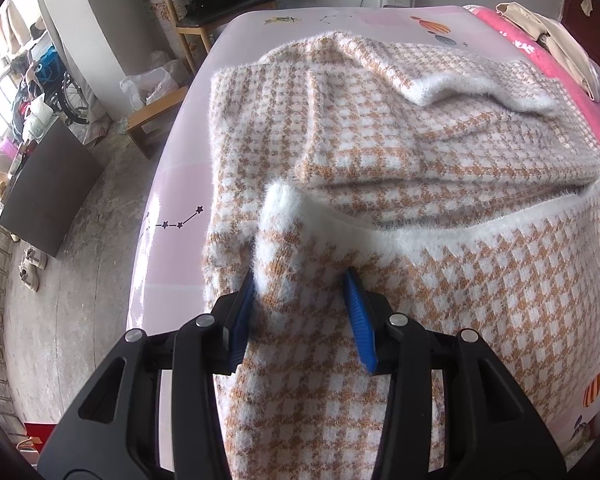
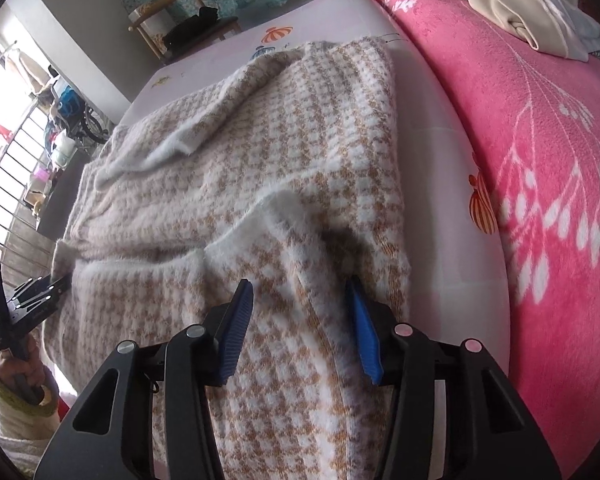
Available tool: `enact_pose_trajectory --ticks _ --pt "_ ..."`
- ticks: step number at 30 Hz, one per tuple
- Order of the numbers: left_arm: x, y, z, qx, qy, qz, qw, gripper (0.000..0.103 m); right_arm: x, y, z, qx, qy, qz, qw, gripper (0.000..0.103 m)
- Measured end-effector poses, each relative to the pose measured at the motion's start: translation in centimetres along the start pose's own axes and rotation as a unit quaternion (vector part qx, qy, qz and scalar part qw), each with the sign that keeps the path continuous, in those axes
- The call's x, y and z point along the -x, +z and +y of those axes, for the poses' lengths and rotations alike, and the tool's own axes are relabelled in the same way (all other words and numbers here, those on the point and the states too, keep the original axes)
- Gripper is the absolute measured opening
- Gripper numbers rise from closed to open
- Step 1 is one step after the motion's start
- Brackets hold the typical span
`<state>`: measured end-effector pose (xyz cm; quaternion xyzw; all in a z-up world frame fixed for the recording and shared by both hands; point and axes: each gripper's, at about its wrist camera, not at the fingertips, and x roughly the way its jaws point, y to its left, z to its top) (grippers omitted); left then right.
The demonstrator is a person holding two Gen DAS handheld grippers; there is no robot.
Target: Fold large clothes
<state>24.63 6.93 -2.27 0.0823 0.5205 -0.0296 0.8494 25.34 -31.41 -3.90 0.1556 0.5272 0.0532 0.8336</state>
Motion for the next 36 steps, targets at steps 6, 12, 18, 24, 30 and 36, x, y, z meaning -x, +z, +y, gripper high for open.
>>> enact_pose_trajectory --ticks 6,12,18,24,30,36 --pt "0.0 0.1 0.0 0.0 0.0 0.0 1.0 0.042 -0.1 -0.2 0.3 0.007 -0.005 0.011 1.0 0.047" --pt "-0.1 0.1 0.0 0.0 0.0 0.0 1.0 0.042 -0.4 -0.1 0.5 0.009 -0.008 0.016 1.0 0.047" --pt "-0.1 0.0 0.0 0.0 0.0 0.0 1.0 0.042 -0.7 0.3 0.9 0.009 -0.013 0.013 1.0 0.047" --pt "-0.1 0.0 0.0 0.0 0.0 0.0 1.0 0.042 -0.5 -0.3 1.7 0.024 -0.016 0.024 0.999 0.044" --pt "-0.1 0.0 -0.1 0.0 0.001 0.0 1.0 0.042 -0.8 0.1 1.5 0.022 -0.022 0.02 0.999 0.04" --pt "-0.1 0.0 -0.1 -0.001 0.001 0.0 1.0 0.043 -0.8 0.2 1.8 0.032 -0.027 0.023 0.999 0.036"
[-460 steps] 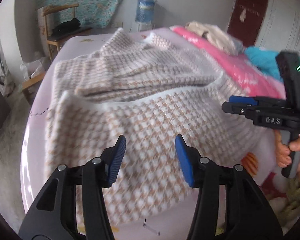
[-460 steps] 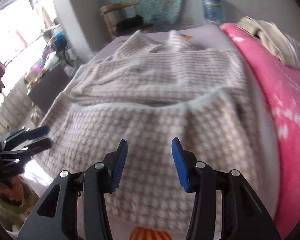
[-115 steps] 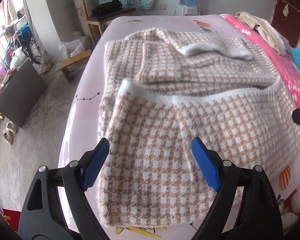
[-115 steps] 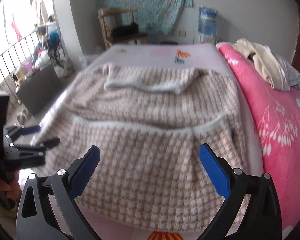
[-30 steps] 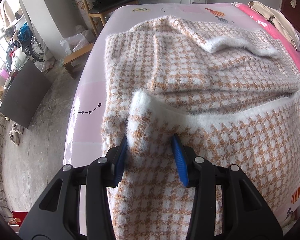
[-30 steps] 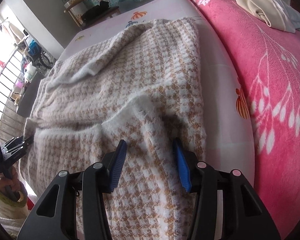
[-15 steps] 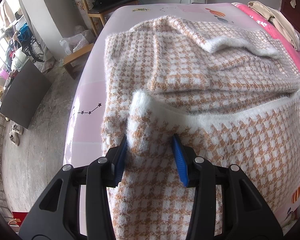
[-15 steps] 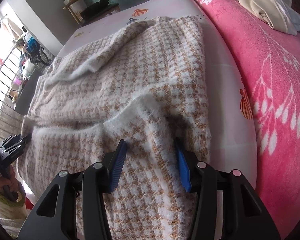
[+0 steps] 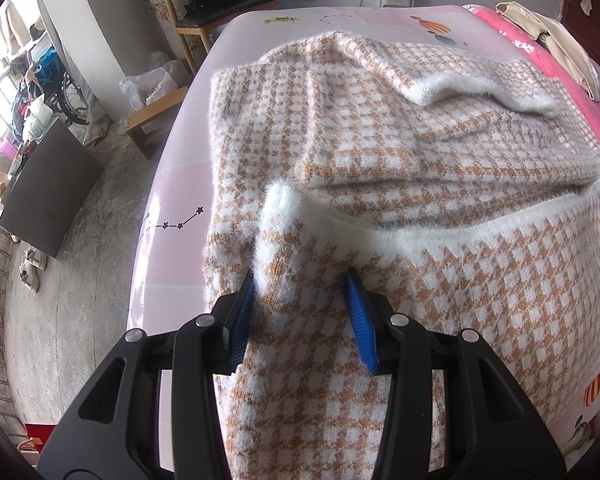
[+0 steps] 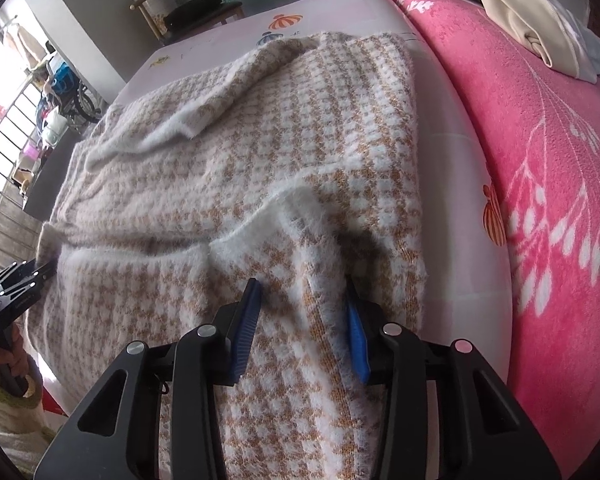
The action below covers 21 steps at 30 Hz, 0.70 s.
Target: Fold large clothes
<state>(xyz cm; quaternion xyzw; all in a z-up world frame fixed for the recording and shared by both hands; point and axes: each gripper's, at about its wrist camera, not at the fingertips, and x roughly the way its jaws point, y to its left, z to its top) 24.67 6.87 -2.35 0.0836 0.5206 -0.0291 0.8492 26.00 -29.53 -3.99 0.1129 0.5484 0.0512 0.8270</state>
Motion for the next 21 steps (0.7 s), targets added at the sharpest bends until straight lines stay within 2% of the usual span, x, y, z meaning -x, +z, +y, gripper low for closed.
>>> enact_pose_trajectory --ticks 13,21 --pt "0.1 0.0 0.0 -0.001 0.002 -0.001 1.0 0.043 -0.1 -0.3 1.1 0.022 -0.028 -0.006 0.999 0.032" --pt "0.5 0.0 0.1 0.0 0.011 -0.011 0.9999 0.04 0.5 -0.7 1.9 0.032 -0.039 -0.02 0.999 0.011"
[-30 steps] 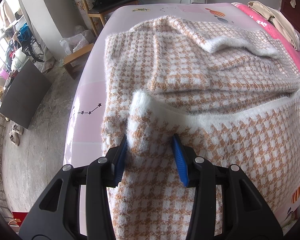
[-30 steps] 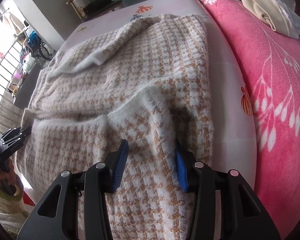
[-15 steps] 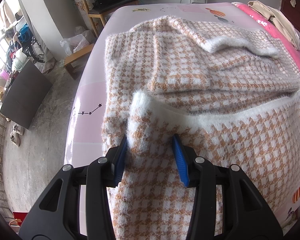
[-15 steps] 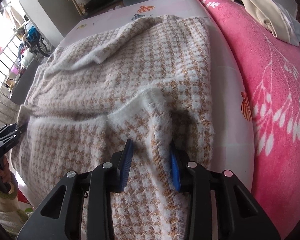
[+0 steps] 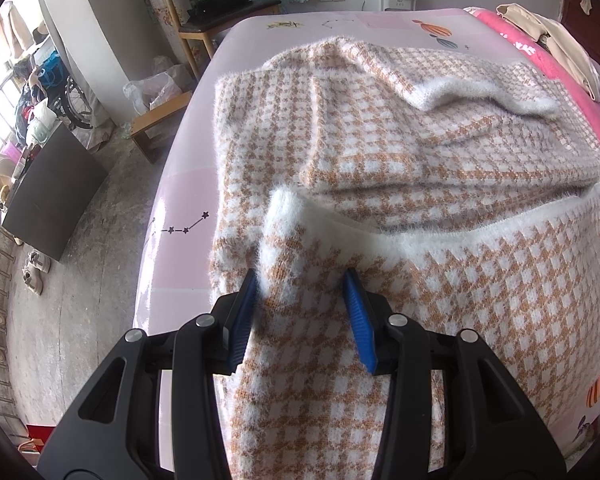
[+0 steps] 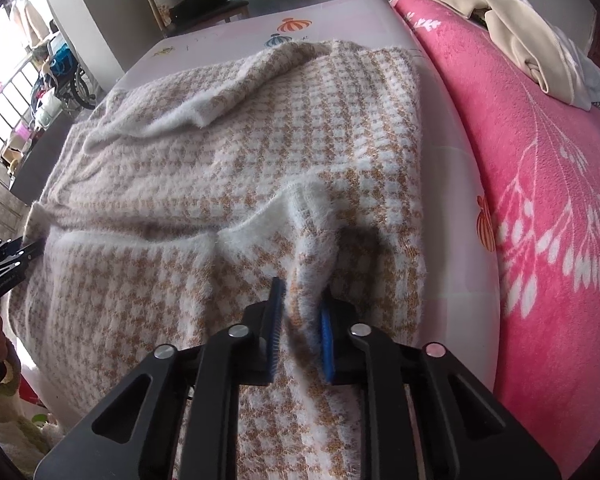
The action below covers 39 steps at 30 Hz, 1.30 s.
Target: Fold large clothes
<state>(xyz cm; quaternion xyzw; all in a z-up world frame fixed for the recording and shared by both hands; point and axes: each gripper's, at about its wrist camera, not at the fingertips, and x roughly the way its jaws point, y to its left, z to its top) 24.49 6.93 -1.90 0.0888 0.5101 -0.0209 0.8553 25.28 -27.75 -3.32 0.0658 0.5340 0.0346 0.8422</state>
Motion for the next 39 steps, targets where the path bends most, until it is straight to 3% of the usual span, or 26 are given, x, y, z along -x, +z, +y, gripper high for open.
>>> enact_pose_trajectory --ticks 4,10,21,28,39 --pt "0.5 -0.1 0.6 0.007 -0.002 -0.011 0.9999 0.024 0.9 -0.3 0.5 0.007 -0.008 -0.015 1.0 0.009" --pt "1.4 -0.3 1.4 0.005 -0.016 -0.029 0.9994 0.013 2.5 -0.8 0.7 0.002 -0.012 -0.038 0.999 0.008" --pt "6.3 -1.7 1.3 -0.005 -0.023 -0.102 0.9945 0.01 6.3 -2.1 1.5 -0.004 -0.013 -0.091 0.996 0.008" --pt "10.7 -2.5 2.4 0.023 -0.042 -0.159 0.9861 0.008 10.4 -2.8 1.9 -0.01 -0.01 -0.147 0.989 0.007" --pt "14.2 2.9 2.5 0.017 -0.048 -0.229 0.9722 0.007 13.6 1.3 1.5 -0.003 -0.005 -0.208 0.978 0.007"
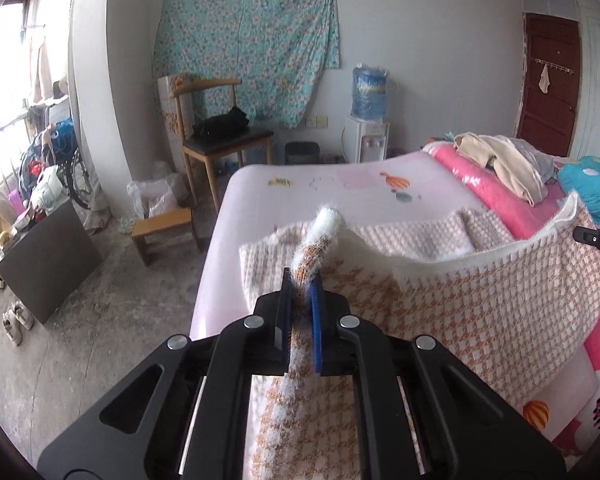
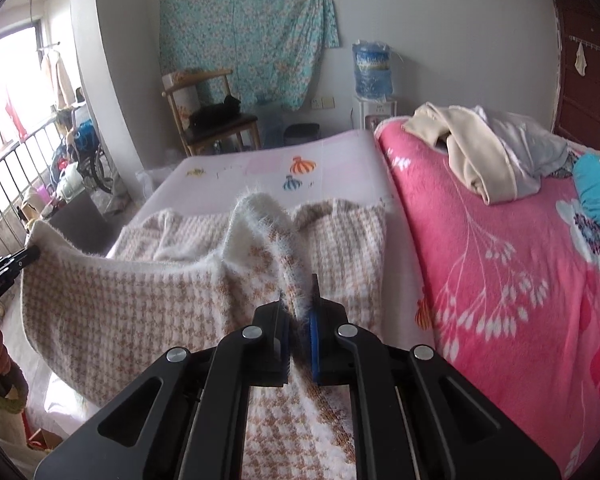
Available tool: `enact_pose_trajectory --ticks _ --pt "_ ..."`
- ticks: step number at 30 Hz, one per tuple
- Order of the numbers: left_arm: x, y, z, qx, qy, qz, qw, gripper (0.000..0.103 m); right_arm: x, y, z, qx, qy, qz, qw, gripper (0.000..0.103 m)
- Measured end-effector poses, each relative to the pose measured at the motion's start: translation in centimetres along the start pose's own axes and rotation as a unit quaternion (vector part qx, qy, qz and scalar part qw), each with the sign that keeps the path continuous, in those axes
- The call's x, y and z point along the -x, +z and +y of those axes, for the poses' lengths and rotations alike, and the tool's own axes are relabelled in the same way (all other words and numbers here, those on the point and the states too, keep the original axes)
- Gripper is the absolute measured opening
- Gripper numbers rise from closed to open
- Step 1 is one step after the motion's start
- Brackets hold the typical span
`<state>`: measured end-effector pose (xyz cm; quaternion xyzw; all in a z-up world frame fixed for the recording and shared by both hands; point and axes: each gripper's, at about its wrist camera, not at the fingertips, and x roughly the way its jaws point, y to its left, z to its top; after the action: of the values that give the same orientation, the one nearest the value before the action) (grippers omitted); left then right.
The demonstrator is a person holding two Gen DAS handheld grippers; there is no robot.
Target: Fold large clothes
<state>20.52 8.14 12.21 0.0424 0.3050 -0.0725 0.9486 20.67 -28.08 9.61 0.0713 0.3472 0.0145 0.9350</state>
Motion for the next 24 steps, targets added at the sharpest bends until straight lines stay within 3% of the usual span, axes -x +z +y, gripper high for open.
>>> enact_pose_trajectory --ticks 7,11,16,20,22,23,24 --pt "-5.1 5.6 1.4 0.001 -0.004 -0.017 0.9998 0.007 -4.2 6.4 -0.7 0.023 0.003 -0.025 0.999 0.007" --pt "-10.5 8.9 2.2 -0.001 -0.007 0.0 1.0 0.007 -8.8 9.8 -1.4 0.033 0.001 -0.02 0.999 0.007" --pt "-20.1 10.2 3.1 0.008 -0.021 0.076 0.9969 0.007 -17.6 11.5 -3.5 0.01 0.001 0.04 0.999 0.007" --pt "-27.8 8.1 4.2 0.038 -0.038 0.166 0.9846 0.01 -24.7 9.7 -5.8 -0.028 0.016 0.123 0.992 0.008" --pt "-30.5 6.7 4.7 0.043 -0.038 0.21 0.976 0.025 -26.0 8.8 -6.7 -0.047 0.018 0.144 0.988 0.02" --pt "-30.9 6.4 5.2 0.054 -0.034 0.212 0.9751 0.031 -26.0 8.7 -7.3 -0.057 0.015 0.143 0.988 0.036" --pt "-30.6 6.3 5.7 0.066 -0.033 0.207 0.9756 0.04 -25.5 8.8 -7.8 -0.065 0.015 0.139 0.988 0.045"
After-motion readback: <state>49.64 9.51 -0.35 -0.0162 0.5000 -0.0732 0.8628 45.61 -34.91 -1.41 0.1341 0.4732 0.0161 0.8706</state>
